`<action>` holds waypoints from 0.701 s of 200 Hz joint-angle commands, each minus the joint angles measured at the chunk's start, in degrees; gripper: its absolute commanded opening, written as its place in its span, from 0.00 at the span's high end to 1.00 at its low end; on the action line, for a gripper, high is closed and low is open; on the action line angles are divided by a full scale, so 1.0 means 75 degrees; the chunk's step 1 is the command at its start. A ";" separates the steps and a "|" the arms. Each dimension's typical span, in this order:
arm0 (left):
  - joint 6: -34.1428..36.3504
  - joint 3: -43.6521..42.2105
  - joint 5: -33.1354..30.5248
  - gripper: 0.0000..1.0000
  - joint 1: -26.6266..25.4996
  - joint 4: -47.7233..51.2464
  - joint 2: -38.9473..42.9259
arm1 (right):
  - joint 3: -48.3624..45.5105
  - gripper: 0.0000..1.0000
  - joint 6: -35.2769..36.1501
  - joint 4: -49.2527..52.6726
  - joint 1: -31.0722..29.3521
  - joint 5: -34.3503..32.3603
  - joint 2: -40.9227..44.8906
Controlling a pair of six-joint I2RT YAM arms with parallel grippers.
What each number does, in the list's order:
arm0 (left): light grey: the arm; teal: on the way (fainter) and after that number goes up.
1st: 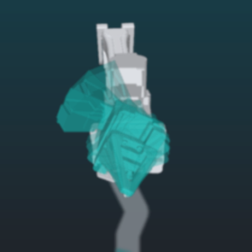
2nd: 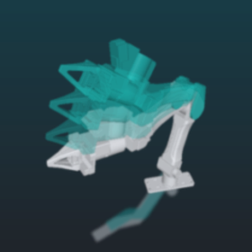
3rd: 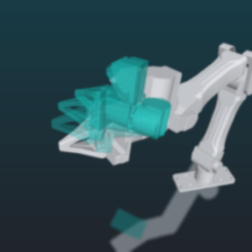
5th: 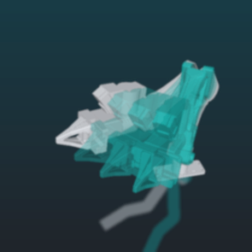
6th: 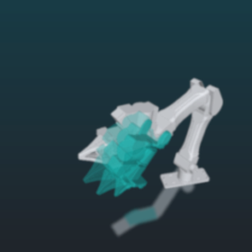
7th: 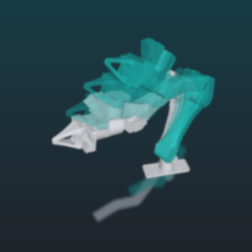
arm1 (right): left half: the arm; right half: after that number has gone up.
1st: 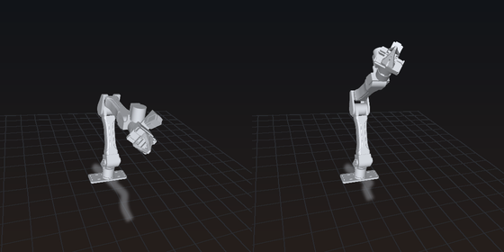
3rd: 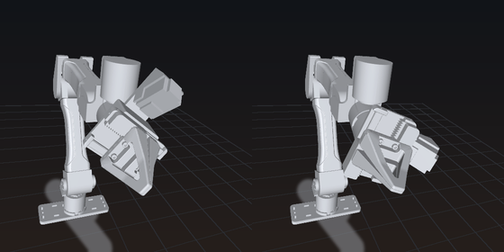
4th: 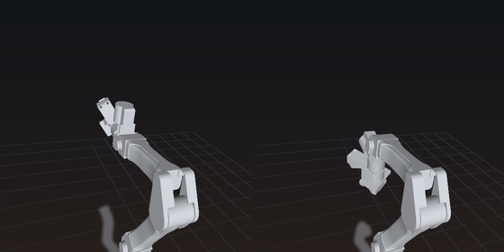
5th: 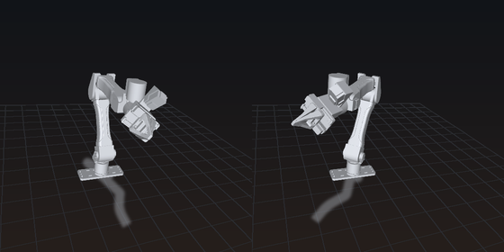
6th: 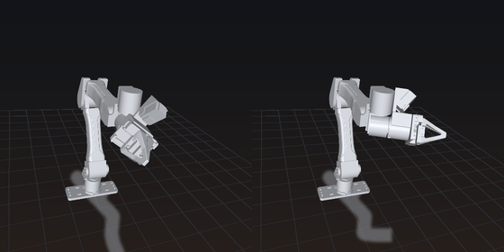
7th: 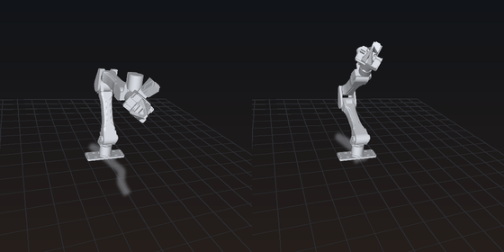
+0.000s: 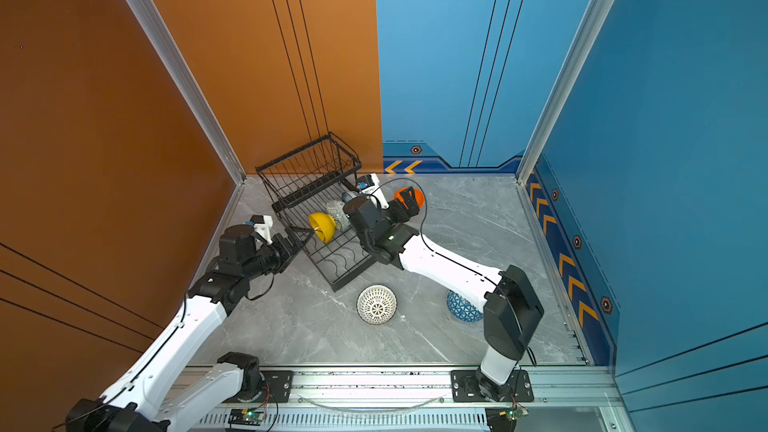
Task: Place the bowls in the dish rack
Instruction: 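Withdraw the right gripper toward the orange bowl while the left gripper lifts away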
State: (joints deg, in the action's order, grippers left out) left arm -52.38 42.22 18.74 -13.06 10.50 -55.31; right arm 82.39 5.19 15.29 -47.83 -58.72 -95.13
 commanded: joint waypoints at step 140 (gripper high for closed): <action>0.1861 0.4094 -0.1633 0.02 -0.2947 0.0515 -0.4467 | 0.2501 0.10 -0.4814 0.1906 0.4904 0.8509 -0.3022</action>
State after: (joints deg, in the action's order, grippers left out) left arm -40.36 69.41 5.58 -35.22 13.56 -86.13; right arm 95.39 -26.52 26.61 -12.40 -3.88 -112.22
